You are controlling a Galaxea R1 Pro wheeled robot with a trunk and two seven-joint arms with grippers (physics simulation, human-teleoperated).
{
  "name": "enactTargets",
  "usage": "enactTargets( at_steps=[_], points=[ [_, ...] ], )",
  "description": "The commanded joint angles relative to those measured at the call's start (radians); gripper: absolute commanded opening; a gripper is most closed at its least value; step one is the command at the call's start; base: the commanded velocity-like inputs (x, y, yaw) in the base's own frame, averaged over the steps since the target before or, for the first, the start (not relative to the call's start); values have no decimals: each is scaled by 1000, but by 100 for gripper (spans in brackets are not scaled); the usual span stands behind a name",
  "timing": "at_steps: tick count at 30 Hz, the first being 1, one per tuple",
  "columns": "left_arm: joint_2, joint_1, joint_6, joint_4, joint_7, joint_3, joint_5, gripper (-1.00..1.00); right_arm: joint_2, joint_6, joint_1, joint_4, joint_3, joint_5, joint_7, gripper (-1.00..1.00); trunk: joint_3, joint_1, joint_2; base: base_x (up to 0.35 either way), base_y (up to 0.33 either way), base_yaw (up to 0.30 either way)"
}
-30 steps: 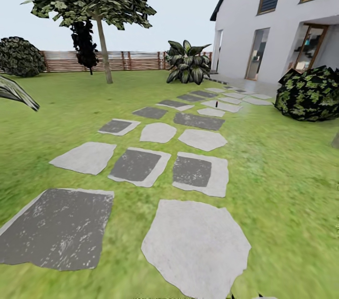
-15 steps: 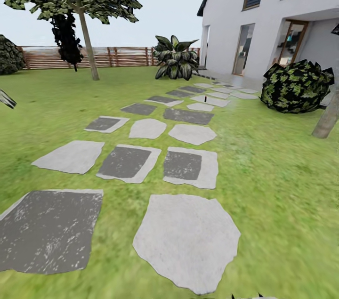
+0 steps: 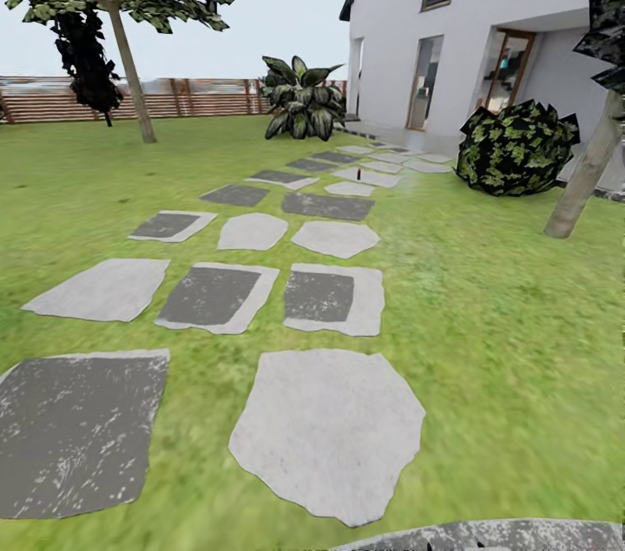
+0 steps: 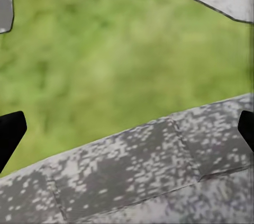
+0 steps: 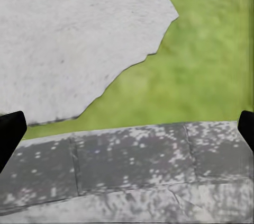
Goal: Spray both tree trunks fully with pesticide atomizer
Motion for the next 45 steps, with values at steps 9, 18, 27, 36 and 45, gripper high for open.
enactTargets(
  at_steps=[9, 18, 27, 36, 45],
  points=[
    [0, 0, -1, 0, 0, 56, -1, 100, 0, 0, 0, 0, 0, 0, 0, 100, -12, 0, 0, 17, 0, -156],
    [-1, 0, -1, 0, -1, 64, -3, 100, 0, -1, 0, 0, 0, 0, 0, 100, -14, 0, 0, 280, 0, -21],
    [-1, 0, 0, 0, -1, 64, -4, 100, 0, -1, 0, 0, 6, 4, 3, 100, -14, 0, 0, 337, 0, -1],
    [-2, 0, 0, 1, 0, 66, -3, 100, 0, -1, 0, 0, 6, 5, 3, 100, -14, 0, 0, 339, 0, 0],
    [-2, 0, 0, 0, -1, 66, -4, 100, 0, -3, 0, -2, 5, 5, 2, 100, -12, 0, 0, 340, 0, 0]
  ],
)
